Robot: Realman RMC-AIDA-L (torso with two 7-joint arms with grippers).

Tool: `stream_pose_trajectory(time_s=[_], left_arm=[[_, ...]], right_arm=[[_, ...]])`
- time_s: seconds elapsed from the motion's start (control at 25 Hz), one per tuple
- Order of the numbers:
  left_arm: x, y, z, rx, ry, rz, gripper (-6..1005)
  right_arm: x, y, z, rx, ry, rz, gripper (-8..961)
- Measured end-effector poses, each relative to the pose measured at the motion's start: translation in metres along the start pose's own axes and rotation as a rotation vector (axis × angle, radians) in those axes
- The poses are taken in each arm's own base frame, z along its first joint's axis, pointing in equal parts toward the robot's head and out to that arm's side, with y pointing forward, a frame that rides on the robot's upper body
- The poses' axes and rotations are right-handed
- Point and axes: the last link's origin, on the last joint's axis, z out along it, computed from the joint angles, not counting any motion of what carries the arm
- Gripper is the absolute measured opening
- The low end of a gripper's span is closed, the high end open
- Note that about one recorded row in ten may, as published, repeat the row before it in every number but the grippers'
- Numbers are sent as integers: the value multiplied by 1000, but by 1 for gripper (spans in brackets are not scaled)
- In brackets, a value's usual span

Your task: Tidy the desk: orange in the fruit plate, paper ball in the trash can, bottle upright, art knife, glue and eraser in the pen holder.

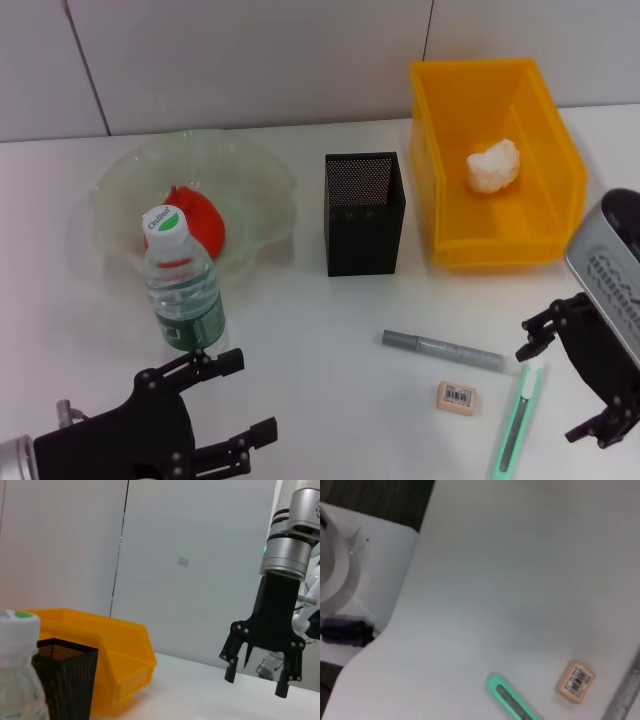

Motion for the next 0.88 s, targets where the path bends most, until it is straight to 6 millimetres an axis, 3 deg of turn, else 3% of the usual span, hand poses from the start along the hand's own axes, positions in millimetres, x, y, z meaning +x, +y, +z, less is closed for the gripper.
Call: stream_pose_trajectory(time_s=[0.32,0.88], left_arm=[[2,4,7,-48,-1,11,815],[1,2,9,-34,-3,22,815]], right_arm=[[3,6,6,-96,3,-131,831],[24,-11,16,-131,-10,-281,831]])
